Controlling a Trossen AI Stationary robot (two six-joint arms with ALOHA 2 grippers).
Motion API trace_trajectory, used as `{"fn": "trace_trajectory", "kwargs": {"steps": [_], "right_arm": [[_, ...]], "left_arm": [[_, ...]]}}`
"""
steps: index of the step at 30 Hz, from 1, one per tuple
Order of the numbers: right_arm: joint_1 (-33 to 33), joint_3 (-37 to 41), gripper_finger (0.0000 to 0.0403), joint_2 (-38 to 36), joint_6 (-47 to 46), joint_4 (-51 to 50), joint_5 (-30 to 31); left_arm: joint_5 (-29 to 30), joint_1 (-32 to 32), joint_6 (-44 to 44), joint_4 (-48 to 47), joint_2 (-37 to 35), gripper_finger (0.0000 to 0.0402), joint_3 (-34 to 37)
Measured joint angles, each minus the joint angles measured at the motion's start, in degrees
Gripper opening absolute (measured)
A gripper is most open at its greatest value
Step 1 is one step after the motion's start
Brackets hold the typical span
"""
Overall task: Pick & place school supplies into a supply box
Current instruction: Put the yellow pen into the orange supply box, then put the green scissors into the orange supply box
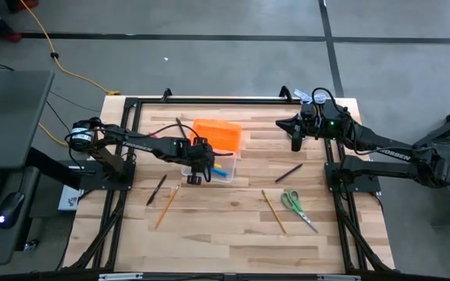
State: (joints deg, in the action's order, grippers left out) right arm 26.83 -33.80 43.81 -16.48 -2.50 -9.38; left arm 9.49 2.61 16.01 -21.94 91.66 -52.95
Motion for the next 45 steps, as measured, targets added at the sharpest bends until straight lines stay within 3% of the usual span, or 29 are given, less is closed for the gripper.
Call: {"fn": "trace_trajectory", "kwargs": {"steps": [9, 14, 18, 22, 30, 37, 45], "right_arm": [[0.00, 0.00, 0.0000, 0.01, 0.01, -0.02, -0.01], [0.00, 0.00, 0.0000, 0.01, 0.27, -0.06, -0.01], [0.00, 0.00, 0.0000, 0.01, 0.38, -0.58, -0.01], [0.02, -0.01, 0.0000, 0.01, 0.17, -0.97, -0.01], [0.00, -0.02, 0.0000, 0.01, 0.01, -1.09, -0.58], [0.00, 0.00, 0.0000, 0.01, -0.02, -1.07, -0.60], [0.01, 0.00, 0.0000, 0.01, -0.02, -1.09, -0.62]], "left_arm": [[0.39, 0.00, 0.00, 0.01, 0.00, 0.0182, 0.00], [1.34, 0.00, 0.00, -0.92, 0.00, 0.0195, -1.52], [6.62, 0.02, 0.02, -3.24, 0.00, 0.0192, -6.02], [10.80, 0.07, 0.17, -9.19, 0.00, 0.0184, -12.65], [10.95, 0.04, -0.96, -24.32, -0.19, 0.0171, -22.94], [10.93, 0.02, -10.89, -38.87, -0.22, 0.0170, -29.02], [10.63, 0.03, -24.03, -52.43, -0.22, 0.0170, -30.01]]}}
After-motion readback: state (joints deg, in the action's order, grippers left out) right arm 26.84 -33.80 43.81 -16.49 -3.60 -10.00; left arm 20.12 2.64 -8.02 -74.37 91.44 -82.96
